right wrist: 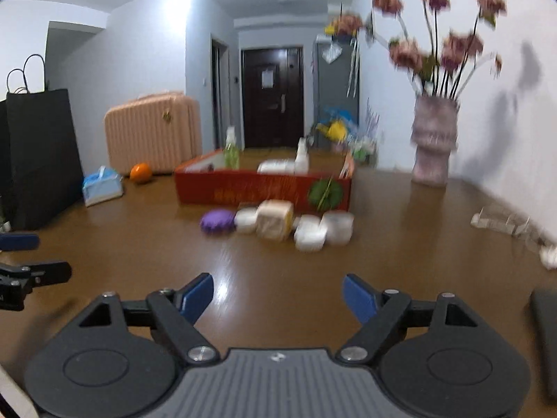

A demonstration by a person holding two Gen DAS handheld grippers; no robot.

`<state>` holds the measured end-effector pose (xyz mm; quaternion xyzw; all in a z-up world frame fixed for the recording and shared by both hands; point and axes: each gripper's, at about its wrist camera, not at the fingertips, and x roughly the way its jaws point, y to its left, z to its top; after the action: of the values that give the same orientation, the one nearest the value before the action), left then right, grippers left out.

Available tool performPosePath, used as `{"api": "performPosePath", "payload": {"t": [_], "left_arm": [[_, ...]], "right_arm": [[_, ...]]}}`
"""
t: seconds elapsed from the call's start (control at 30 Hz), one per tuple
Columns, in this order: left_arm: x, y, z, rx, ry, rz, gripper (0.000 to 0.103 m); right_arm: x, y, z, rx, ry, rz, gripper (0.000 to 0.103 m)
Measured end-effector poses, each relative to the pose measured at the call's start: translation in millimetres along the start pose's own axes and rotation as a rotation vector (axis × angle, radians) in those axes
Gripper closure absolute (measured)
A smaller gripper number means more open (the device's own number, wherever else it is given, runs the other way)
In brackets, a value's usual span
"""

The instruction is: Organize rigid objects

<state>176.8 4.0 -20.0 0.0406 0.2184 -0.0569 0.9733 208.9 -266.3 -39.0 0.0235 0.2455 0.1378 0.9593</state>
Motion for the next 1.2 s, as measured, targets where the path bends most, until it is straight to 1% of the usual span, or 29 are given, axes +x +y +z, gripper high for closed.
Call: {"api": "performPosePath", "payload": {"t": [0.03, 0.1, 0.13, 0.2, 0.3, 0.37, 0.4, 0.5, 0.57, 0.63, 0.7, 0.73, 0.8, 0.87, 0.93, 0.97, 1.03, 1.07, 1.1, 1.13, 1.17, 1.2], "left_arm": [[0, -2, -3, 0.003, 0.016, -0.008, 0.004], [2, -7, -5, 0.028, 0.017, 0.019, 0.0], [4, -9, -5, 0.034, 0.016, 0.033, 0.0], [10, -11, -8, 0.035, 0.016, 0.031, 0.0], [20, -16, -10, 0.056, 0.06, 0.031, 0.0], [25, -19, -8, 0.061, 0.055, 0.041, 0.0], [26, -19, -6, 0.053, 0.044, 0.035, 0.0], [38, -18, 7, 0.041, 0.018, -0.03, 0.0], [55, -18, 20, 0.069, 0.031, -0.059, 0.0], [77, -22, 36, 0.121, 0.05, -0.059, 0.0], [101, -25, 51, 0.16, 0.043, -0.051, 0.001], [118, -27, 59, 0.175, 0.053, -0.065, 0.003], [149, -27, 70, 0.154, 0.098, -0.126, 0.017], [185, -30, 78, 0.131, 0.172, -0.105, 0.02], [212, -36, 80, 0.159, 0.187, -0.098, 0.022], [224, -38, 79, 0.168, 0.185, -0.1, 0.022], [239, -36, 78, 0.146, 0.198, -0.098, 0.024], [245, -34, 77, 0.129, 0.207, -0.108, 0.03], [250, -31, 75, 0.112, 0.209, -0.118, 0.036], [253, -28, 73, 0.089, 0.201, -0.129, 0.041], [255, -25, 72, 0.074, 0.211, -0.141, 0.049], [255, -23, 72, 0.053, 0.212, -0.159, 0.05]], "right_arm": [[2, 0, -5, 0.008, 0.021, 0.0, 0.022], [6, 2, -11, -0.007, 0.038, -0.04, 0.021], [8, 4, -15, -0.018, 0.034, -0.062, 0.021], [12, 3, -17, -0.02, 0.057, -0.092, 0.021], [11, 1, -19, -0.023, 0.046, -0.068, 0.02], [13, -2, -18, -0.02, 0.052, -0.051, 0.02], [15, -4, -15, -0.013, 0.056, -0.05, 0.02], [27, -8, 2, -0.02, 0.07, -0.042, 0.021], [37, -10, 19, -0.061, 0.038, -0.022, 0.021], [55, -16, 36, -0.068, 0.047, -0.013, 0.022], [76, -22, 51, -0.089, 0.048, -0.007, 0.031], [90, -27, 58, -0.088, 0.064, 0.003, 0.033], [121, -39, 69, -0.041, 0.118, 0.023, 0.044], [149, -50, 75, 0.006, 0.181, 0.04, 0.048], [167, -56, 77, 0.022, 0.202, 0.029, 0.049], [173, -57, 76, 0.021, 0.212, 0.023, 0.051], [184, -59, 75, 0.03, 0.228, 0.024, 0.052], [188, -60, 75, 0.036, 0.224, 0.037, 0.055], [190, -59, 74, 0.03, 0.227, 0.035, 0.064], [193, -57, 73, 0.005, 0.225, 0.021, 0.063], [193, -55, 72, -0.015, 0.213, 0.013, 0.063], [192, -56, 70, -0.022, 0.205, 0.014, 0.064]]}}
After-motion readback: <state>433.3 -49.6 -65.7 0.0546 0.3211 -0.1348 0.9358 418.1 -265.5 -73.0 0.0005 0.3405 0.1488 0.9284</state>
